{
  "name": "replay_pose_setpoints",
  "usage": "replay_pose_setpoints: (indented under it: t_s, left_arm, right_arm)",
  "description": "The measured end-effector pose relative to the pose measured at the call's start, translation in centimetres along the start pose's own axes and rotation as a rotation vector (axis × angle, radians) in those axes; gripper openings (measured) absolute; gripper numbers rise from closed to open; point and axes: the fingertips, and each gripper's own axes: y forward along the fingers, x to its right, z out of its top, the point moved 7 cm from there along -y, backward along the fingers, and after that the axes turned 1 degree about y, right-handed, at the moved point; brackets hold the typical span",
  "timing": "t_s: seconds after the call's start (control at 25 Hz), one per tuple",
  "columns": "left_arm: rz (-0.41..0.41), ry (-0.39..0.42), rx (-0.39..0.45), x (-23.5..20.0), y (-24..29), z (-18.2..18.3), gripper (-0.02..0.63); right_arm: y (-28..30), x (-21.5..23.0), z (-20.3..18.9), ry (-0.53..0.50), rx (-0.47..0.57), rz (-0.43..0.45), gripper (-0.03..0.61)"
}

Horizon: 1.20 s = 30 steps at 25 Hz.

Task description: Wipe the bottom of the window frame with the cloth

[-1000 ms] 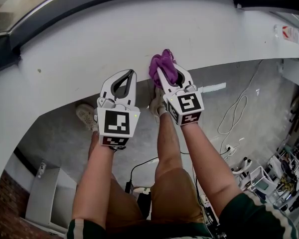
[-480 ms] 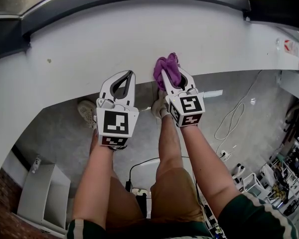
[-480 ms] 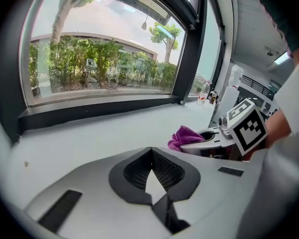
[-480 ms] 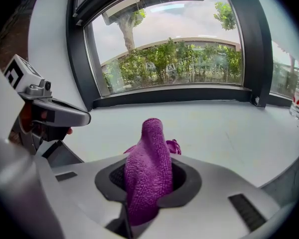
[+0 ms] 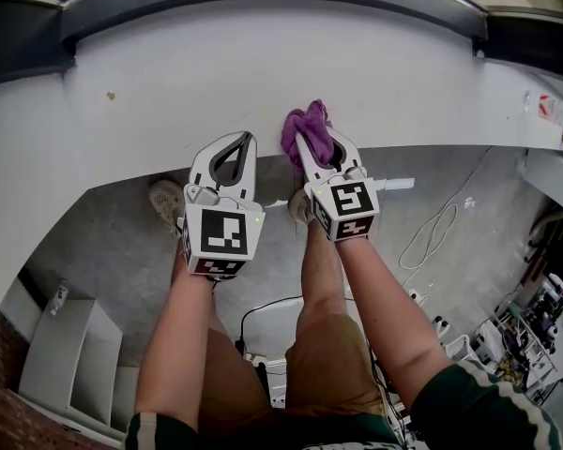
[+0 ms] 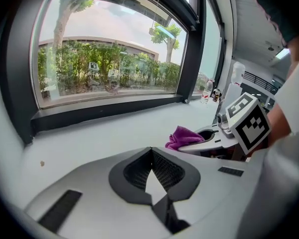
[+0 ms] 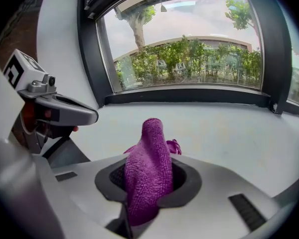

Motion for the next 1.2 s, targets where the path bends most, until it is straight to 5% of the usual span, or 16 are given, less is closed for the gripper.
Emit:
replay_pose_setpoints:
  t_s: [1.2]
  left_arm:
    - [0.15,-0.137,-0.005,-9.8,-8.2,-6.6,0.008]
  right_arm:
    - [7.0,-14.6,3.3,-0.138,-0.025,0.164,0.097]
